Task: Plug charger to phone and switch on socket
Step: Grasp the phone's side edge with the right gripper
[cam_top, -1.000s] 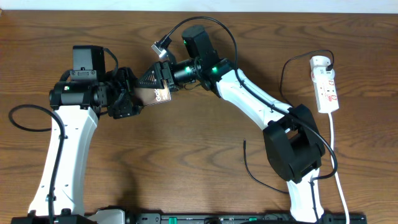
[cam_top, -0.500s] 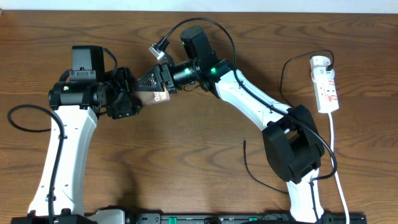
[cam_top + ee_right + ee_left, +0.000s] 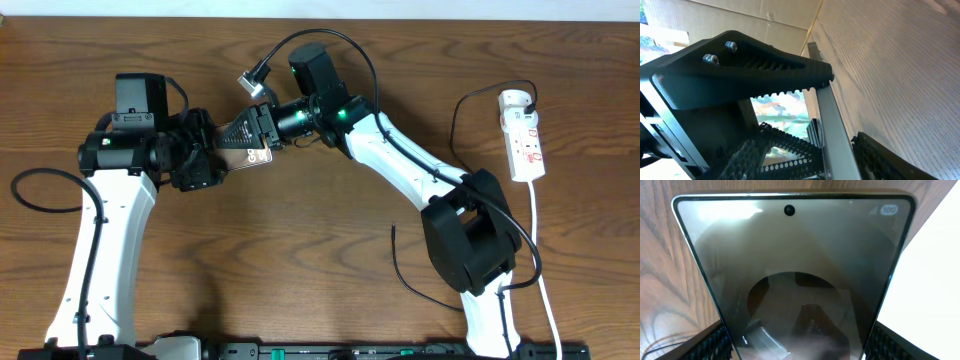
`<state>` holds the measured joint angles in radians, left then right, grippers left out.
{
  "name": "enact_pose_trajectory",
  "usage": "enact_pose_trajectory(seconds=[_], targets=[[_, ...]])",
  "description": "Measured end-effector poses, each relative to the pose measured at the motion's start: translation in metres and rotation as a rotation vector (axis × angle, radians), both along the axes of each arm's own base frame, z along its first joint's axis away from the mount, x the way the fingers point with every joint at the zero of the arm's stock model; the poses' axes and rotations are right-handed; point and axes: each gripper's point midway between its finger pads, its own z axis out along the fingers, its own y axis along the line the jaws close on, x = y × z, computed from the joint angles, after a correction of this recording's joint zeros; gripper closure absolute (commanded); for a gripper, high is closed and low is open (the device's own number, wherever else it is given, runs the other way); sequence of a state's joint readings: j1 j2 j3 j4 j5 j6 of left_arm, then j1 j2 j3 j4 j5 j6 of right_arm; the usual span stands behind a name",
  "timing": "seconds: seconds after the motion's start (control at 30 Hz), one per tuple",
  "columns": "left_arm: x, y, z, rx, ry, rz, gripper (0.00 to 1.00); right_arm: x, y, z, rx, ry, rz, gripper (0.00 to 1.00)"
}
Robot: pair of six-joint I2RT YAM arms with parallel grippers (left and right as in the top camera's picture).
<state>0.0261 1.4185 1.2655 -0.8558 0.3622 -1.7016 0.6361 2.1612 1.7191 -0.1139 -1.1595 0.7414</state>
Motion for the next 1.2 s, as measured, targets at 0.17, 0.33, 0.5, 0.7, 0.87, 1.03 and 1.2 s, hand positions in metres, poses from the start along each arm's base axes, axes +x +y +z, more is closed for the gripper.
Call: enact_pose_trajectory(seconds=[0.17,0.33,0.5,0.7,0.87,1.03,1.2], targets=[[0.0014,0.0000,0.0007,0.000,-0.007,0.000,0.93,0.0000,-0.0001,-0.0002,0.000,-0.002,0.000,0.43],[0.0041,0.0014,0.0020,0.000,-0.019,0.004,0.93,-0.0014,-0.0011,-0.0031,-0.011,0.006,0.002,0.49],[0.0039,0.0012,0.0020,-0.001,-0.018,0.003,0.93,-0.0019,-0.0018,-0.0055,-0.019,0.004,0.002,0.54],[0.0040,0.0011,0.0019,-0.001,-0.018,0.003,0.93,-0.0016,-0.0019,-0.0060,-0.019,-0.004,0.002,0.62],[0.0041,0.0012,0.0021,-0.001,-0.019,0.003,0.93,-0.0017,-0.0020,-0.0062,-0.018,-0.008,0.003,0.68],[0.0041,0.0007,0.0022,-0.005,-0.019,0.002,0.93,-0.0012,-0.0019,-0.0067,-0.021,-0.009,0.000,0.74],[0.0042,0.0006,0.0025,-0.008,-0.020,0.001,0.93,-0.0008,-0.0019,-0.0069,-0.022,-0.010,-0.002,0.76]])
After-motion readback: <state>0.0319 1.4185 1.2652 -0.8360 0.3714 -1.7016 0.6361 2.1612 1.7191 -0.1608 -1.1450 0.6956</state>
